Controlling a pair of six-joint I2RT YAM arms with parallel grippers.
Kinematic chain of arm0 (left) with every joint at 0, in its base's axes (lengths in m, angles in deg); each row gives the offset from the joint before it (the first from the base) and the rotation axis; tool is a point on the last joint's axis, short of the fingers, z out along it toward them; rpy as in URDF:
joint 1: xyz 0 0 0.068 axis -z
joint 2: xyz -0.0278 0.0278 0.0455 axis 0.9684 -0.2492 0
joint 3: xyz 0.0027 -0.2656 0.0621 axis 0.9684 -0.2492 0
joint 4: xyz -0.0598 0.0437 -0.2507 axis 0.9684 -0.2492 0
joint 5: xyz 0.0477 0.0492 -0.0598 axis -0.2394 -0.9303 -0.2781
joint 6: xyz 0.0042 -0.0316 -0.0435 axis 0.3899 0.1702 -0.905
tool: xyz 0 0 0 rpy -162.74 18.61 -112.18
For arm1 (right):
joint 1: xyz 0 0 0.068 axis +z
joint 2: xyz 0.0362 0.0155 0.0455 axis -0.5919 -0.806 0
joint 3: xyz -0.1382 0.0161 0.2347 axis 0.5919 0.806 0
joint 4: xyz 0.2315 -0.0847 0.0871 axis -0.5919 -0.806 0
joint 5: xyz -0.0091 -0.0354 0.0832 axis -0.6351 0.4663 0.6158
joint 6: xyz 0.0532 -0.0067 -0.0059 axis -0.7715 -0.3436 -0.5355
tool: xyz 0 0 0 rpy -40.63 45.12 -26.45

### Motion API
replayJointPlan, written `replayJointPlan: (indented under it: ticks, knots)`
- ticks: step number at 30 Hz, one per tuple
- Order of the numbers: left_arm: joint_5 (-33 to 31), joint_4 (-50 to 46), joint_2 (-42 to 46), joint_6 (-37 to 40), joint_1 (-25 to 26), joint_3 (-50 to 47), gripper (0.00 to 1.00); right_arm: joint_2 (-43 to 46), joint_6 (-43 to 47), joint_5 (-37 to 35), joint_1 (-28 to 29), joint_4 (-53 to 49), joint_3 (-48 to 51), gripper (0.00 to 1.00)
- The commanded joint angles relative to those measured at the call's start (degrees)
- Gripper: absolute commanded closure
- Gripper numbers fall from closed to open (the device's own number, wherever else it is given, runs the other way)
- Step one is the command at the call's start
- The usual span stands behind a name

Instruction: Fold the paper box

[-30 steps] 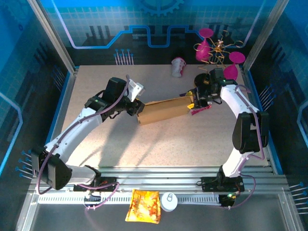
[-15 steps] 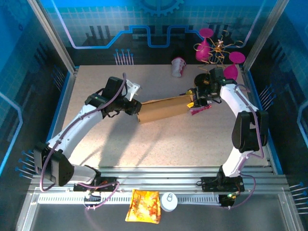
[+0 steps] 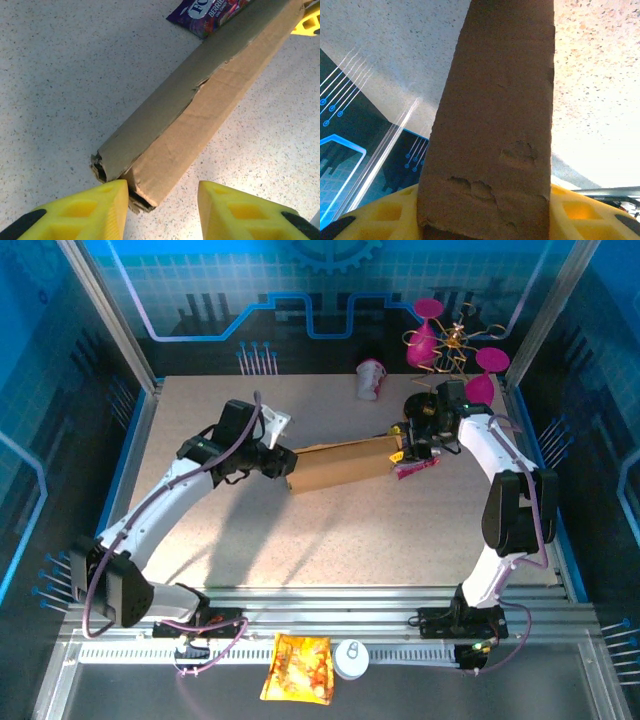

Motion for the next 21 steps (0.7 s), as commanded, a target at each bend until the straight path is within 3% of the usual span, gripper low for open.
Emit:
replayJointPlan:
  ticks: [1, 5, 21]
  knots:
    - [3.3, -2.6, 1.9, -0.9, -0.7, -1.8, 0.59, -2.1, -0.6, -3.4, -0.5, -1.1, 0.4, 0.72]
    - [0.8, -1.7, 1.8, -1.6, -1.5, -4.2, 0.65, -2.1, -0.5, -3.5, -0.5, -1.1, 0.5, 0.72]
    - [1.1, 2.7, -3.0, -5.0, -1.0, -1.8, 0.80, -1.6, -1.5, -3.4, -0.1, 0.4, 2.0, 0.73]
